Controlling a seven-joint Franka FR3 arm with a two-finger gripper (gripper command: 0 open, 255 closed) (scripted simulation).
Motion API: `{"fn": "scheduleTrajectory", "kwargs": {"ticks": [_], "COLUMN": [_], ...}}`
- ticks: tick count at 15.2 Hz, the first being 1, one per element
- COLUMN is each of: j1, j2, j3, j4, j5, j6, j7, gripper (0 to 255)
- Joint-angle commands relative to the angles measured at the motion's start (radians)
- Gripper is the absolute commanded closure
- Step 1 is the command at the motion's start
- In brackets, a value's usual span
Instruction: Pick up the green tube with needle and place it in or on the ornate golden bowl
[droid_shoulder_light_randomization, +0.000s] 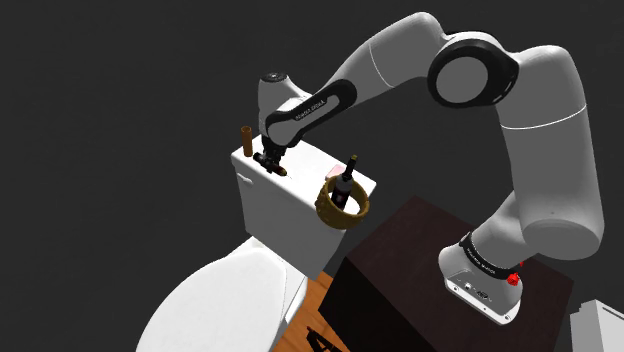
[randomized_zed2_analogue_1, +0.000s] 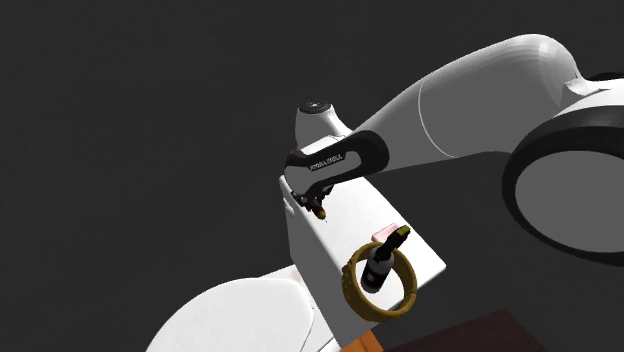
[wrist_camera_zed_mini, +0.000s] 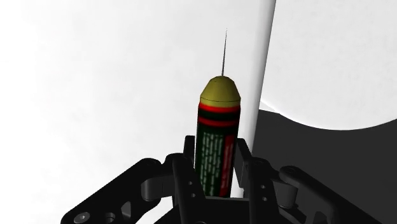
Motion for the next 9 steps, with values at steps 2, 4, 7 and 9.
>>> {"fn": "scheduleTrajectory", "kwargs": {"ticks": [2,4,7,9], "j1": [-0.003,-0.005,-0.007,-0.009], "j2": [-0.031,-0.051,-0.078,-0.096], "j3": [0.004,0.006,0.010,0.012], "j4": [-0.007,-0.010,-0.013,-0.013], "j5": [0.004,0.007,0.011,0.014], "j6": [-0.024,-0.041,-0.066,-0.083], "j7": [-0.002,-0.004,-0.006,-0.008], "gripper": [255,255,255,255]}}
